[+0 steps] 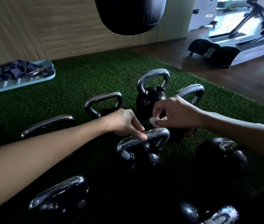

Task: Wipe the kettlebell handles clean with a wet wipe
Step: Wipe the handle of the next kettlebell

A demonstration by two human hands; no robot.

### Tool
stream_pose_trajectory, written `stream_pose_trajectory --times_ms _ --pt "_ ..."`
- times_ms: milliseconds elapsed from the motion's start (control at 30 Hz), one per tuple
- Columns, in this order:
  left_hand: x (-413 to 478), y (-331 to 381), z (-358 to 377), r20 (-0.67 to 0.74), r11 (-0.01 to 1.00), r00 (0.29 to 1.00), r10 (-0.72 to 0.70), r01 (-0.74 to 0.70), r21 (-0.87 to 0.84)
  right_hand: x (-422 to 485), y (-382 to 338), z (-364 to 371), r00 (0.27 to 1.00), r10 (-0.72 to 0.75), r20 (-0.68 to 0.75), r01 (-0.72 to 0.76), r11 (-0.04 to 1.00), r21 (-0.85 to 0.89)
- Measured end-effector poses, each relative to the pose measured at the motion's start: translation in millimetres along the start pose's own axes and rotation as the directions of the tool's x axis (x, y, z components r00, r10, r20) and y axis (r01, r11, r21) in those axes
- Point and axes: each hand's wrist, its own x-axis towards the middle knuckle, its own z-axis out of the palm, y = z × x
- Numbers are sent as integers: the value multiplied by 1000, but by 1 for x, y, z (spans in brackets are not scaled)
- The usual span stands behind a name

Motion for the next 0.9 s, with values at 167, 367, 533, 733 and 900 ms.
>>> stream_pose_trajectory --times_ms 167,367,533,733,900 --pt "-3 9 15 -58 999 998 -29 30 23 -24 -6 -8 994 -9 108 14 999 -50" --pt "-15 6 28 -123 994 988 -96 90 -57 -36 -13 21 998 13 -56 -12 1000 21" --pt "-21 10 32 -176 998 984 -31 41 51 -42 -2 18 995 30 -91 -31 1000 0" --pt "-28 8 39 -237 991 972 12 20 131 -45 2 19 993 25 -112 -18 998 65" --pt "-53 2 43 -316 985 949 23 33 168 -45 -5 33 990 0 -142 15 995 100"
